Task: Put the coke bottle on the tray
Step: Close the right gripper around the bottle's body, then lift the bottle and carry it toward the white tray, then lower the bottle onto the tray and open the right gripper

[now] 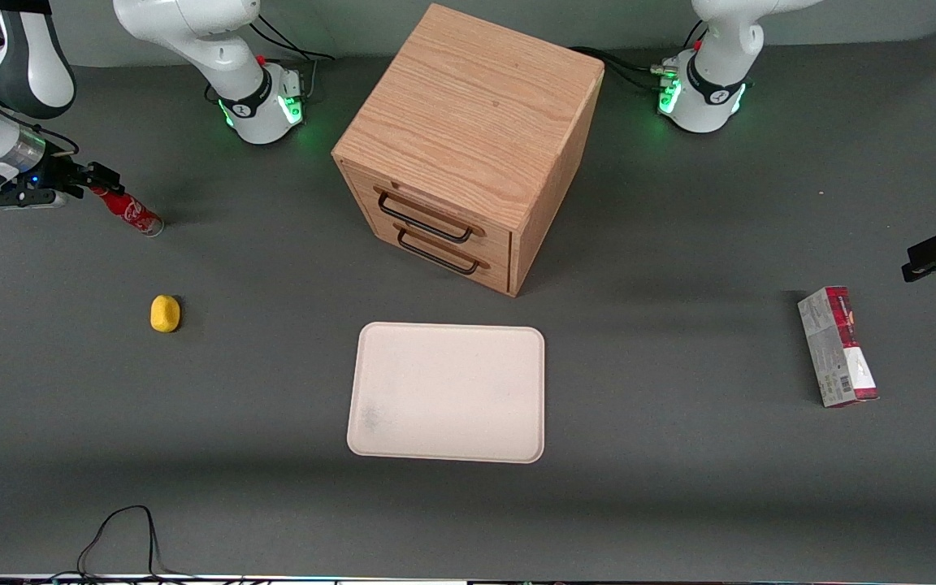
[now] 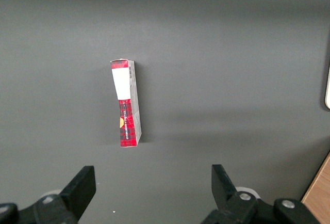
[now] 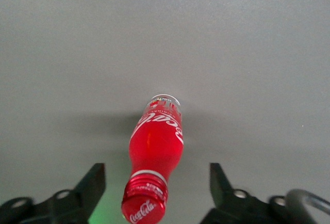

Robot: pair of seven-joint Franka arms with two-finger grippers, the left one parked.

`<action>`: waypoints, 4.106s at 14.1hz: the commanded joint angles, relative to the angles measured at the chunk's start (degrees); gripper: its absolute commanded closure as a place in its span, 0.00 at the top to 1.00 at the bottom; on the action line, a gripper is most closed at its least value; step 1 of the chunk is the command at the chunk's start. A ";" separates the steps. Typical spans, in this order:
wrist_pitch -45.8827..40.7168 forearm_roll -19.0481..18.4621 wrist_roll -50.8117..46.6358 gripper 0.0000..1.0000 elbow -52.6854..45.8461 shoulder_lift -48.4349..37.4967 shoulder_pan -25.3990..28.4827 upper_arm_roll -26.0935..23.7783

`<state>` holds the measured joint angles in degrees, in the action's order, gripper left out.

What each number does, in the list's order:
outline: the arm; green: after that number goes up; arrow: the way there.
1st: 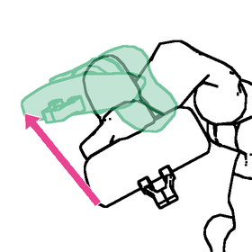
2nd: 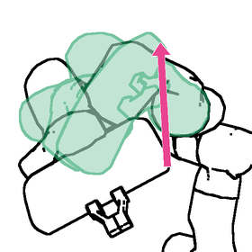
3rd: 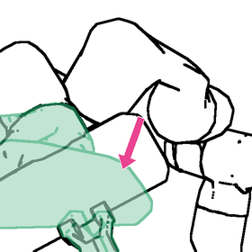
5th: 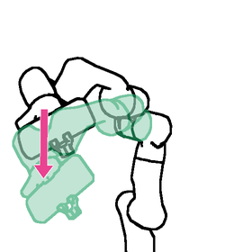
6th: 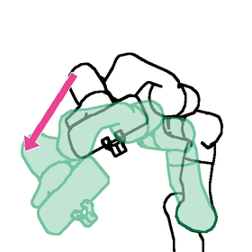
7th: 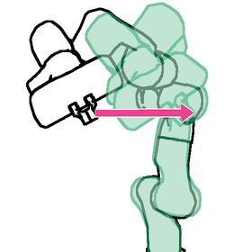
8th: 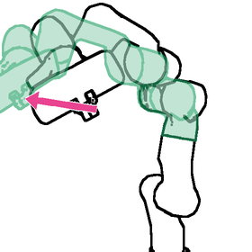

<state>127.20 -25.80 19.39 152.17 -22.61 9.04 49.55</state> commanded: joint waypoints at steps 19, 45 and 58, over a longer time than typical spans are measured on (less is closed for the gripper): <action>-25.82 13.74 -7.53 0.00 -34.08 13.35 -0.78 -26.41; -22.45 8.07 -49.71 0.00 -90.12 66.27 -3.51 -78.38; -11.19 1.37 -53.23 1.00 -88.89 73.41 -2.72 -78.11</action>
<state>115.74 -22.67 -31.78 64.99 50.23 5.75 -28.21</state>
